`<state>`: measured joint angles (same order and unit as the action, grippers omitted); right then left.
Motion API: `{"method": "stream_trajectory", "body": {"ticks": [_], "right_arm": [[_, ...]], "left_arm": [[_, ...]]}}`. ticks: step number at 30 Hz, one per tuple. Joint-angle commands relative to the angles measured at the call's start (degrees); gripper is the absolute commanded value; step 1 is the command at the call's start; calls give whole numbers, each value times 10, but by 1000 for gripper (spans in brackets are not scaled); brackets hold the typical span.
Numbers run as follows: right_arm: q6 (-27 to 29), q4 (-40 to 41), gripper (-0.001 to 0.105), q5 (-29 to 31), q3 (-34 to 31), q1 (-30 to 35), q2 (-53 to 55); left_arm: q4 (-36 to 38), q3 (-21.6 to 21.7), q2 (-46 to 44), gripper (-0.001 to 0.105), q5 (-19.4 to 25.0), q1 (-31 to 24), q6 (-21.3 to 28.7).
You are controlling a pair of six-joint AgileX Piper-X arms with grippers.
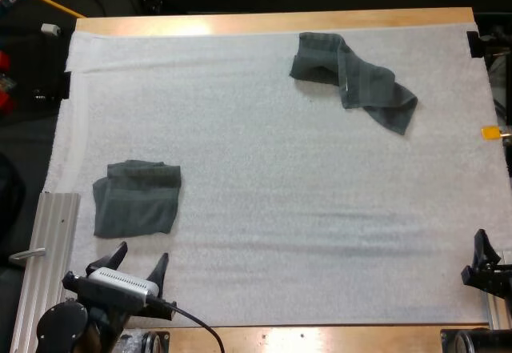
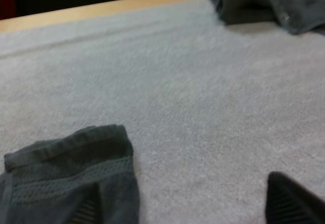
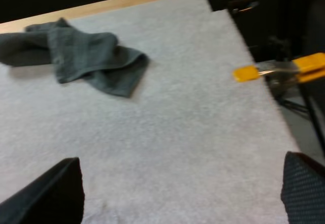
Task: Pick towel from pile, fold and stack
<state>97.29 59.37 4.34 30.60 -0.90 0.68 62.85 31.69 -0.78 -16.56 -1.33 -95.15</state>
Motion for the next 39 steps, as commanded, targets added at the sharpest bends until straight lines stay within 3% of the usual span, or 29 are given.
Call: {"method": "stream_trajectory", "body": {"ticks": [1,10,24,31,39], "right_arm": [[5,1,77,-17,9,1,9],[35,1,77,-69,78,1,-68],[45,1,77,-245,206,1,-194],[39,-11,77,-261,228,1,-267],[-33,-102,77,-248,228,1,-412]], "left_arm": [[-9,4,-57,70,-10,3,3],[-45,38,-7,70,-28,32,-1],[-81,117,123,70,-38,122,2],[-92,125,158,70,-50,130,2],[-92,125,166,70,-51,130,2]]}}
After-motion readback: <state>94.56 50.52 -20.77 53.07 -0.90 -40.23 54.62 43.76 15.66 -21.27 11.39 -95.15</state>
